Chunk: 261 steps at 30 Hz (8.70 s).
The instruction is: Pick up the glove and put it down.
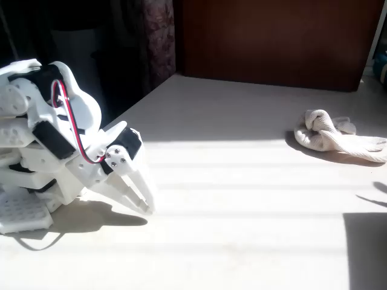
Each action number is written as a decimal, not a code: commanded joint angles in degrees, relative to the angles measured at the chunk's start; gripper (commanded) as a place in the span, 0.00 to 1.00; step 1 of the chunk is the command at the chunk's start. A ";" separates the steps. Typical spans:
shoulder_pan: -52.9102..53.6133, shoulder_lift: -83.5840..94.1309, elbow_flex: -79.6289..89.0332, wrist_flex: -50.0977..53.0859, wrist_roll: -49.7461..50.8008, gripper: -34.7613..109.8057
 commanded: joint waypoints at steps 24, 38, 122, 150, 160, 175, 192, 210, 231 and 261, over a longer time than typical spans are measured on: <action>0.18 0.18 -2.72 0.18 -0.09 0.25; 0.18 0.18 -2.72 0.18 -0.09 0.25; -28.56 -126.56 -133.51 -3.43 0.53 0.25; -30.94 -147.74 -141.77 -8.17 2.64 0.46; -30.67 -152.40 -146.87 -8.96 2.64 0.46; -30.59 -152.58 -147.13 -9.05 1.93 0.24; -27.60 -144.76 -147.57 -8.09 1.76 0.24; 1.85 -129.55 -147.57 8.17 0.53 0.24; 22.41 -137.99 -143.53 15.03 -6.50 0.24; 21.62 -142.03 -143.79 19.16 -7.91 0.42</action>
